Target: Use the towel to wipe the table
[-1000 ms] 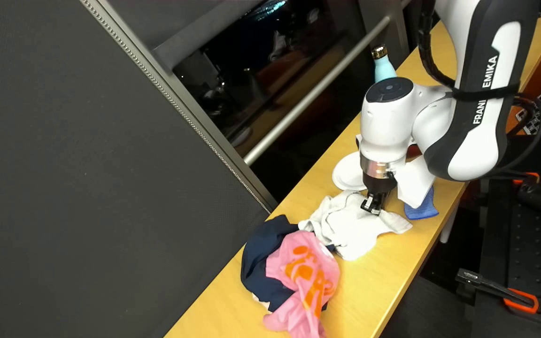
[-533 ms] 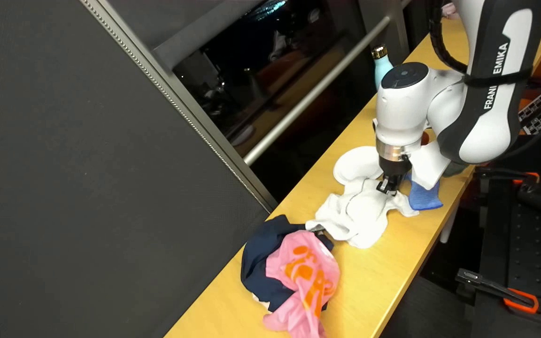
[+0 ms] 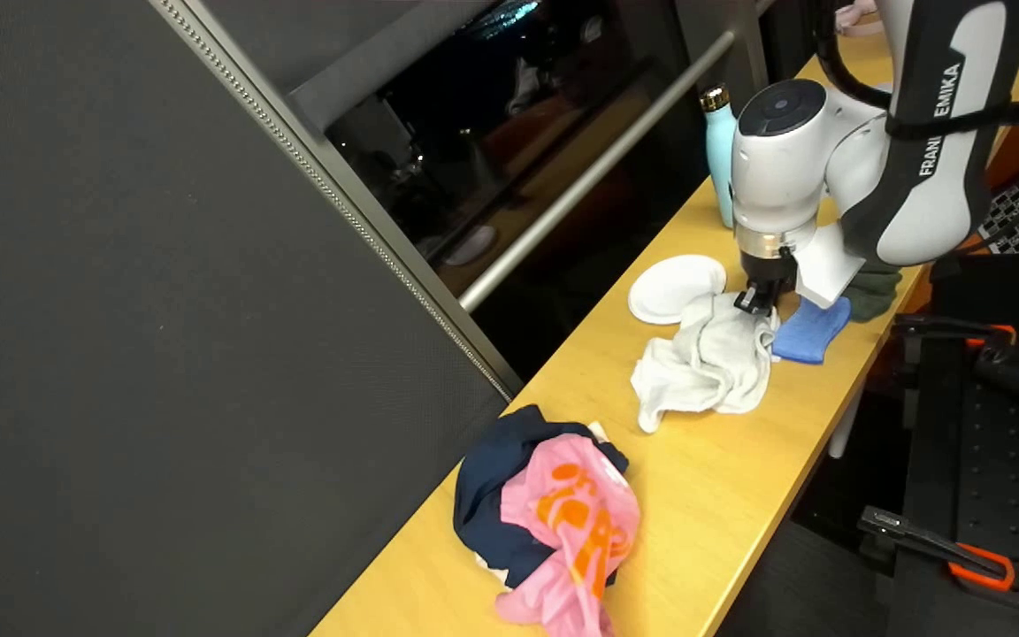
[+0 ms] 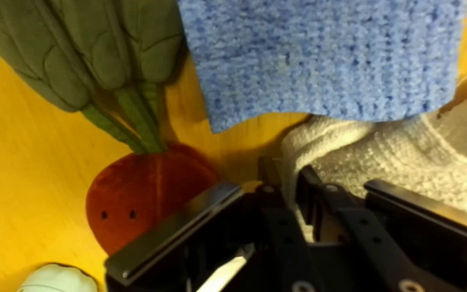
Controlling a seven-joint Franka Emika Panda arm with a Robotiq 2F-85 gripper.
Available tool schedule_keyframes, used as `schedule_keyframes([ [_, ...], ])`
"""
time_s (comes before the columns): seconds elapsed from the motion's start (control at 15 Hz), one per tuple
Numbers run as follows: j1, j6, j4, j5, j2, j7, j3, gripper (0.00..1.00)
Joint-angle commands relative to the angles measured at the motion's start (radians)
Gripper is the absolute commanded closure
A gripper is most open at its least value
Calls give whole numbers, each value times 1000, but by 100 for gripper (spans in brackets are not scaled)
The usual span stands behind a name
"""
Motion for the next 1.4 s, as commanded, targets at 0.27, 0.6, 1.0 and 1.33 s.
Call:
schedule_keyframes([
  [0.27, 76, 4, -41, 22, -108, 79, -33, 21],
  [0.6, 141, 1, 3, 19, -96, 147, -41, 0],
  [1.0, 231, 0, 48, 19, -5, 220, -56, 32],
  [1.33, 212, 12, 69, 20, 59, 236, -48, 71],
])
